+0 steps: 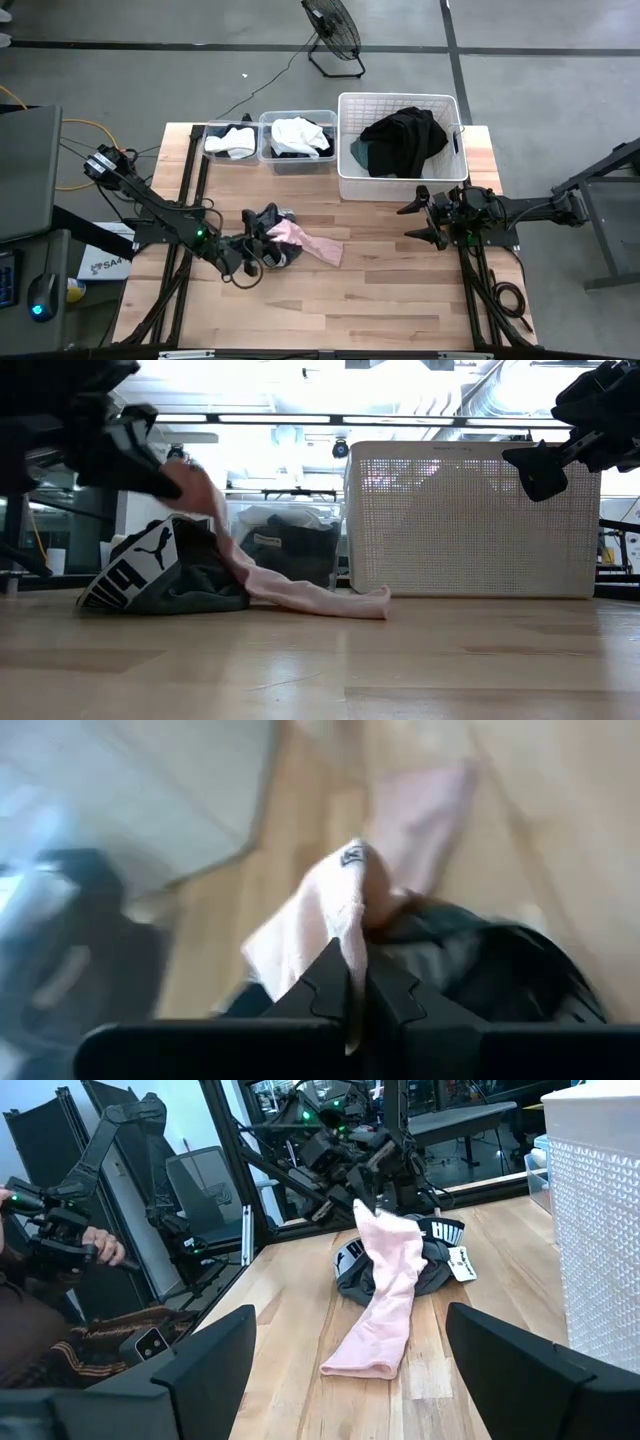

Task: Pick & Place Cloths
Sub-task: Put the pink sock into the left transparent bin

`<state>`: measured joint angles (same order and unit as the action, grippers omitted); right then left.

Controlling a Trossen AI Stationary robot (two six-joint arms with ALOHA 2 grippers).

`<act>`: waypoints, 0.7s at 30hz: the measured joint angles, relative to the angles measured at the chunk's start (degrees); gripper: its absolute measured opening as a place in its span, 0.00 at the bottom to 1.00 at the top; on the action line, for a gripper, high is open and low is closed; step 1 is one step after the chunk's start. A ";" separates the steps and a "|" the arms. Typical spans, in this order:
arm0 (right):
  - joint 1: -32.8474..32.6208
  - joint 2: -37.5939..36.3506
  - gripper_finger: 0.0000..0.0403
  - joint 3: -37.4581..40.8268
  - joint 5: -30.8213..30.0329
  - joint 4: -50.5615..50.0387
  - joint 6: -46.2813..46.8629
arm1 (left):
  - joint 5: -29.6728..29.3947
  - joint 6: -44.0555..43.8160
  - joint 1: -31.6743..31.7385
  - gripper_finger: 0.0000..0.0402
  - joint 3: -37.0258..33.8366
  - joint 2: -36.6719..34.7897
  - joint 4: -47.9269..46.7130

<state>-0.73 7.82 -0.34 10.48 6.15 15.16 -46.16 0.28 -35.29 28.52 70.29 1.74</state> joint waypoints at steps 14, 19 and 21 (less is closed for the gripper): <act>0.00 0.00 0.79 0.00 0.00 -0.02 0.00 | -43.20 12.98 0.07 0.00 8.57 -4.56 -0.09; -0.02 0.02 0.79 0.02 0.00 0.00 0.00 | -43.94 23.51 2.22 0.00 13.57 -7.87 0.03; -0.01 0.01 0.79 0.00 -0.01 -0.02 0.00 | -43.95 26.26 4.20 0.00 15.10 -9.34 -0.12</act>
<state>-0.74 7.82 -0.34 10.47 6.13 15.16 -90.11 26.54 -31.09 43.61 60.95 1.62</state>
